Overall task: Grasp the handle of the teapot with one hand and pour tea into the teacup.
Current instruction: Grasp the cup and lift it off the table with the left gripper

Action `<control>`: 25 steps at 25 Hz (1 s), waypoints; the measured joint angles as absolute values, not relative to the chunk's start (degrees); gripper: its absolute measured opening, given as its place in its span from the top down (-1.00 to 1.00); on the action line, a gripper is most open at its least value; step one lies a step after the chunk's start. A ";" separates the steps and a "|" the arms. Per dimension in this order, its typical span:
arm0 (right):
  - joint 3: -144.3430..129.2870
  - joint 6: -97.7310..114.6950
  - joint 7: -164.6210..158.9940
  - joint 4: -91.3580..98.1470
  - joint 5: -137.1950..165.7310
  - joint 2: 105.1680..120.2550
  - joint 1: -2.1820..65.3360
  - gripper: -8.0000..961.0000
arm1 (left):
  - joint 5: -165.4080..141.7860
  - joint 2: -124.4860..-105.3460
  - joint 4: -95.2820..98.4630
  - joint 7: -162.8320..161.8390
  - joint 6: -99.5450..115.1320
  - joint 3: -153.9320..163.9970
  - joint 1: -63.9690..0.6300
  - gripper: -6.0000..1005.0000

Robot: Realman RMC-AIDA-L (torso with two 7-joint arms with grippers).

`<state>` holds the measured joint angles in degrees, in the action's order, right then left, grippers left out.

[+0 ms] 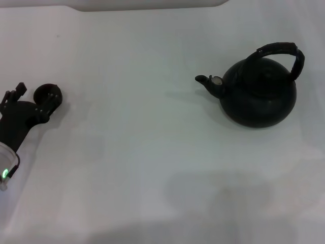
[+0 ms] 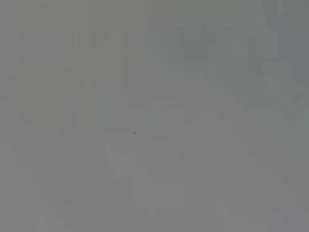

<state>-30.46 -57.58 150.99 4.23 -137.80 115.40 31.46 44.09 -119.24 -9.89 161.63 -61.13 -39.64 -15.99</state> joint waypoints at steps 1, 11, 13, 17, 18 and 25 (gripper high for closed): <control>-30.48 -57.59 150.99 4.22 -137.80 115.40 31.47 -0.57 | 43.99 -119.24 -9.89 161.63 -61.09 -39.64 -16.06 -0.75; -30.59 -57.59 150.99 4.13 -137.82 115.40 31.41 -0.57 | 42.11 -119.35 -9.68 161.63 -61.04 -39.64 -16.35 -0.75; -30.59 -57.60 150.99 4.12 -137.82 115.40 31.38 -0.57 | 42.09 -119.36 -9.58 161.63 -60.95 -39.64 -16.35 -0.75; -30.59 -57.72 150.99 4.14 -137.82 115.39 31.32 -0.57 | 42.09 -119.36 -9.65 161.63 -59.95 -39.64 -16.31 -0.74; -30.59 -57.92 151.00 4.14 -137.81 115.40 31.31 -0.57 | 42.09 -119.36 -9.66 161.63 -59.66 -39.64 -16.32 -0.75; -30.59 -60.02 151.00 3.90 -137.81 115.40 30.87 -0.57 | 42.10 -119.36 -9.69 161.63 -59.41 -39.64 -16.46 -0.75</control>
